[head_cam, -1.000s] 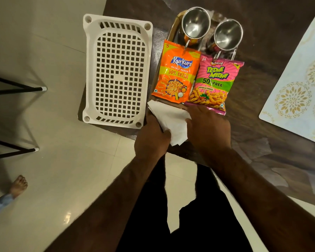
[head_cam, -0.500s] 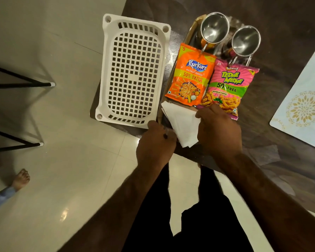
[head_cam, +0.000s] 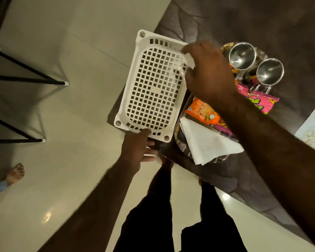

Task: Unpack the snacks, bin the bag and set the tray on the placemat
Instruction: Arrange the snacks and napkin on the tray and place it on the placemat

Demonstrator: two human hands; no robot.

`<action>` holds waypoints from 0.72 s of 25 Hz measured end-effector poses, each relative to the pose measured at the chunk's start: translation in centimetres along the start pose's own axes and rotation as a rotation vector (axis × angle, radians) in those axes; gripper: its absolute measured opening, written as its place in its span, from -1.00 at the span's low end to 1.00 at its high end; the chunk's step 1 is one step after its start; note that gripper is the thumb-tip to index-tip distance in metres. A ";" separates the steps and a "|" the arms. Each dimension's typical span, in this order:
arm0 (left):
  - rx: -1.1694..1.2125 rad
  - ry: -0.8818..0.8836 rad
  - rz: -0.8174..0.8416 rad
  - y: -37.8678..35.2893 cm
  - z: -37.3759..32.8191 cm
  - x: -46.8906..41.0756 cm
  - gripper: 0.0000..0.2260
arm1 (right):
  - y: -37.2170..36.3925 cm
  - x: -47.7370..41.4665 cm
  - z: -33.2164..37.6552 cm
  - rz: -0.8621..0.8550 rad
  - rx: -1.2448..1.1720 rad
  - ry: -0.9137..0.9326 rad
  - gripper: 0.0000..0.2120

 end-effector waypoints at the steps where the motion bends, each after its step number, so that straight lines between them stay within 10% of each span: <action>1: 0.004 -0.007 -0.003 -0.1 -0.2 -0.2 -0.72 | -0.3 -2.6 0.3 0.025 0.046 0.003 -0.49; 18: 0.032 -0.058 0.045 2.5 -1.4 -1.7 -0.72 | -2.0 -4.6 -0.6 0.166 0.096 -0.017 -0.33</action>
Point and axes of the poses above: each hand's wrist, its own x-axis away from the middle knuckle, its own y-axis out of the back of the hand, z = x × y, the point moved 1 cm from there along -x, towards the middle knuckle
